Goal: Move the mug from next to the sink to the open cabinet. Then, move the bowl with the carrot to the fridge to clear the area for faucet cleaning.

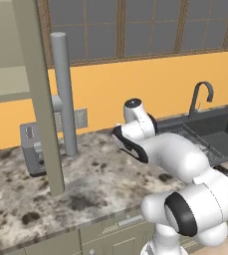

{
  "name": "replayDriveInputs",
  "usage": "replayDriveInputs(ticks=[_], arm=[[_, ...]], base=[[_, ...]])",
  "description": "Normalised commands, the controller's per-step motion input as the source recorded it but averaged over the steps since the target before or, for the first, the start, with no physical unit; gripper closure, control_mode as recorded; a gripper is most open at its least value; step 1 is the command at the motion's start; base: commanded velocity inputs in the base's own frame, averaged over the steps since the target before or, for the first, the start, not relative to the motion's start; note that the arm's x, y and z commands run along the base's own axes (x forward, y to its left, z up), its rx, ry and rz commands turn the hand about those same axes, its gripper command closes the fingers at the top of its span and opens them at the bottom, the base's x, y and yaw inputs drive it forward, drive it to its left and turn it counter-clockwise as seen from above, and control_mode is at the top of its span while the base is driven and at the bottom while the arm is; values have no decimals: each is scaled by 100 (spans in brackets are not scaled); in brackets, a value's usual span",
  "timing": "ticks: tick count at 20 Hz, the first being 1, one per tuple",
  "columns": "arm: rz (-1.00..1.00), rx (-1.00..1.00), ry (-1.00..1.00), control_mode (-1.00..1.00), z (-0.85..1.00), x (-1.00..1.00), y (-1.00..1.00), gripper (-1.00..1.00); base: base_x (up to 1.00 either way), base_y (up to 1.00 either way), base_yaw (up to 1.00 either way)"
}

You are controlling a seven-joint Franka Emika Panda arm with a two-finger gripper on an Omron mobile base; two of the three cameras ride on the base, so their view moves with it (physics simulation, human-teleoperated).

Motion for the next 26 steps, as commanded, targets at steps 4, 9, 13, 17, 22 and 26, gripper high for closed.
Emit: replayDriveInputs(ticks=[4,9,13,17,22,26], arm=[[1,4,0,-100,-52,8,0,-100],[0,0,0,-100,-47,25,0,-100],[0,0,0,-100,-45,39,0,-100],[0,0,0,-100,-21,44,-7,-100],[0,0,0,-100,-5,34,-10,-100],[0,0,0,-100,-19,8,0,-100]], base=[[0,0,0],[0,0,0],[0,0,0],[0,0,0],[0,0,0],[0,0,0]])
